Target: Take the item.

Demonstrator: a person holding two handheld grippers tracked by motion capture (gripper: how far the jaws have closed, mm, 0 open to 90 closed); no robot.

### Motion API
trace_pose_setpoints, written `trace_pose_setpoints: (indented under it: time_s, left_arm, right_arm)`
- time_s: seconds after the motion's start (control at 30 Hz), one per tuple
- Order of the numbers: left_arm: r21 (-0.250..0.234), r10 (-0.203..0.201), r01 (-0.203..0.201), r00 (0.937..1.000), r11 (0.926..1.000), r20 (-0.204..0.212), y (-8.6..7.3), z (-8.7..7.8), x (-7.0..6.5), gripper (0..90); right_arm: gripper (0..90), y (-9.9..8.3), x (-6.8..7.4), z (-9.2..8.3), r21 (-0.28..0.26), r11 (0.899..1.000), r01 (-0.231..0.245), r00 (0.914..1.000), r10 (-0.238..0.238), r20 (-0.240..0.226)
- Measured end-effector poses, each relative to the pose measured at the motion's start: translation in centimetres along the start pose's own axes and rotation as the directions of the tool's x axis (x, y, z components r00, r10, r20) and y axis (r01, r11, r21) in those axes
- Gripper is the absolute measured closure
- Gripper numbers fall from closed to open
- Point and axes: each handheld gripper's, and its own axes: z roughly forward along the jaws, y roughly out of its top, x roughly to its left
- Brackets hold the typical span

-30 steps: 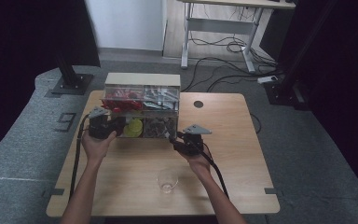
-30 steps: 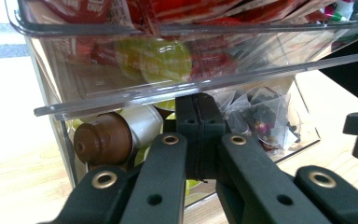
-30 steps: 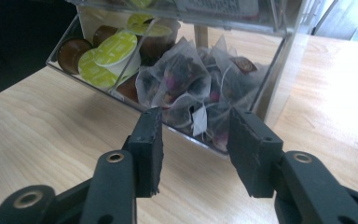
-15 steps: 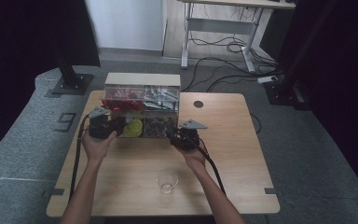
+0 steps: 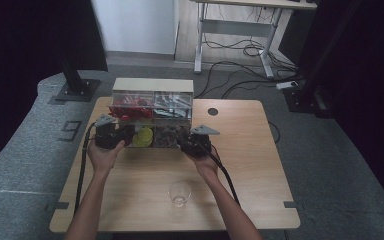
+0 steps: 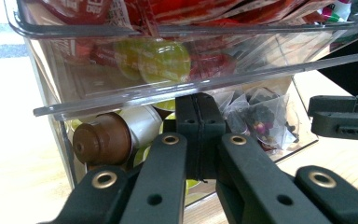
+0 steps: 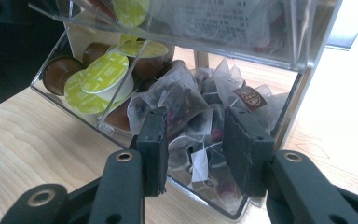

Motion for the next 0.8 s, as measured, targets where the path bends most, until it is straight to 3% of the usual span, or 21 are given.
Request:
trace_pose_setpoints:
  time_s: [0.8]
  left_arm:
    - [-0.003,-0.002,0.002,1.0,1.0,0.002,0.0,0.0,0.1,90.0]
  right_arm:
    - [59.7,0.6,0.5,2.4,0.007,1.0,-0.002,1.0,0.002,0.005]
